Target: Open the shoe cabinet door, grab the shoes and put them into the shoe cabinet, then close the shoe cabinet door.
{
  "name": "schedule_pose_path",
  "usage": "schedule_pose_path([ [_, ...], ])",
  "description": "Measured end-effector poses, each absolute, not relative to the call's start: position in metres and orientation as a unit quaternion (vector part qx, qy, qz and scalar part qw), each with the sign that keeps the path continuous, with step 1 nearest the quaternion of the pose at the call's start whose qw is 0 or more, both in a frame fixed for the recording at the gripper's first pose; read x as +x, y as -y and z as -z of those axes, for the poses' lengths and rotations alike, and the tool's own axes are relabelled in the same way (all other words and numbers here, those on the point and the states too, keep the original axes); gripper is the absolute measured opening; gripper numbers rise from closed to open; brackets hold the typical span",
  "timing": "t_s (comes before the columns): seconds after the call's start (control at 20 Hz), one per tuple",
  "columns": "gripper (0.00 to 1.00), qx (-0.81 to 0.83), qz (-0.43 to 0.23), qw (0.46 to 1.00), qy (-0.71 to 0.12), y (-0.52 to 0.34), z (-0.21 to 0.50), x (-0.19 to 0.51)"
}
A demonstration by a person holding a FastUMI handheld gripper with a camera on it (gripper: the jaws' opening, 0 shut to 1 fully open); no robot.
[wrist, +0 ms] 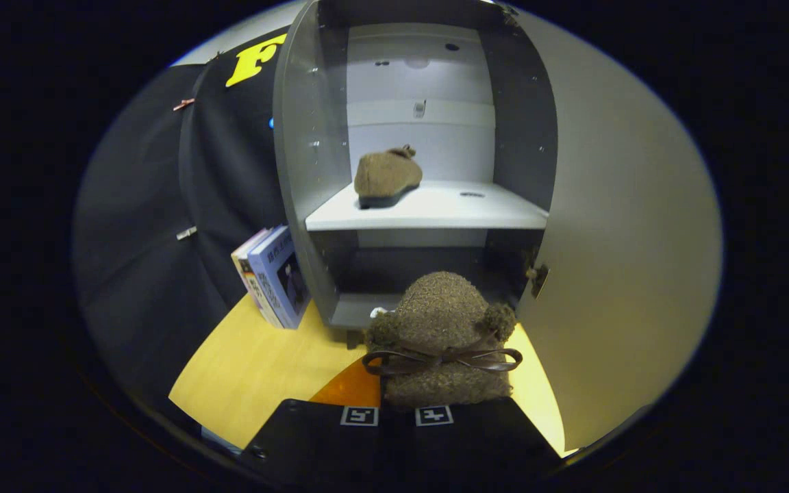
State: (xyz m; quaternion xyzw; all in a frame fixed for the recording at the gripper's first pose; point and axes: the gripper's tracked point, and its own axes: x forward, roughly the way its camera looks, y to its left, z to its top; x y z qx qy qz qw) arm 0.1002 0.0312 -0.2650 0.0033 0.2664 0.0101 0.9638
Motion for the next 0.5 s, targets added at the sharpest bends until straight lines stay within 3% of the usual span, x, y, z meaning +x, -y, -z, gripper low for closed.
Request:
schedule_pose_path([
  [0.5, 0.05, -0.004, -0.001, 0.972, -0.237, -0.026, 0.194, 0.16],
])
